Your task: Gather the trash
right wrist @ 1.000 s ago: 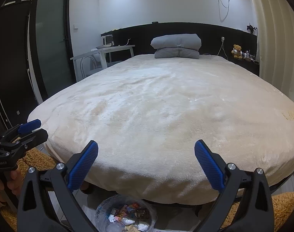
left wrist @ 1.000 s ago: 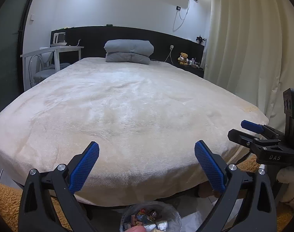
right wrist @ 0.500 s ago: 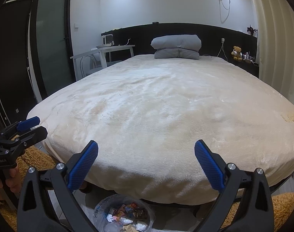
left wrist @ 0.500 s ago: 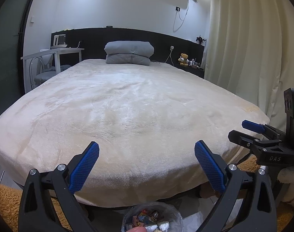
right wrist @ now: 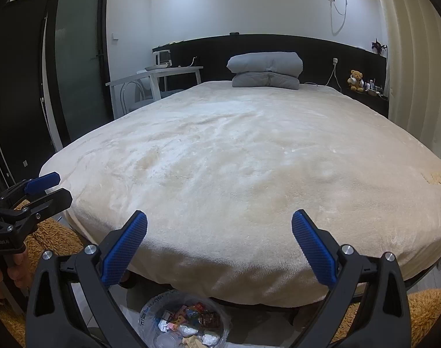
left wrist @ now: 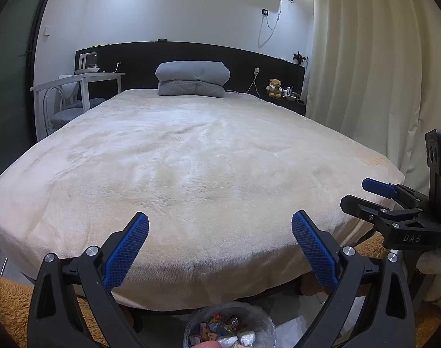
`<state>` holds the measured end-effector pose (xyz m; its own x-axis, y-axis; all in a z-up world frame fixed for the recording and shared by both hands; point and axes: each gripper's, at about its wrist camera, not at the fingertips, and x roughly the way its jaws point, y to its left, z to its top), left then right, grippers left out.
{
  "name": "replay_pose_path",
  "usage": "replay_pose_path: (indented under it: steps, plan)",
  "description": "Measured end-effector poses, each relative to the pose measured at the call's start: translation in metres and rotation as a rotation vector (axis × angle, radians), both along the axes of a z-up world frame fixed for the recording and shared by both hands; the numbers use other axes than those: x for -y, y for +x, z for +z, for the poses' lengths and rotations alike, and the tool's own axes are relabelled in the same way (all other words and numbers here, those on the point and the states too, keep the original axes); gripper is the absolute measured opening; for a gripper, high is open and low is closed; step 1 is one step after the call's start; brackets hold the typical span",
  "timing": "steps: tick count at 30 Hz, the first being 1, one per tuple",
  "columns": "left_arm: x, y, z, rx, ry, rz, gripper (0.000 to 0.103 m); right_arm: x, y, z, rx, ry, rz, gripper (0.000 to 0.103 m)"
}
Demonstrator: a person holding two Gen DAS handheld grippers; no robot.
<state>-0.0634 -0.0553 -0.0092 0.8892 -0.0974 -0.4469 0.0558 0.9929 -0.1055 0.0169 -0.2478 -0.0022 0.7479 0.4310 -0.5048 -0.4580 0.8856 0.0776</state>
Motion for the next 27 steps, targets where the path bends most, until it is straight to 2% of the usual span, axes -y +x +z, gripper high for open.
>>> replay_pose_path:
  steps: [27]
  plan:
    - [-0.0008,-0.0001,-0.0003,0.0,0.011,-0.007,0.097,0.0025,0.0011,-0.002,-0.003,-0.004,-0.002,0.099]
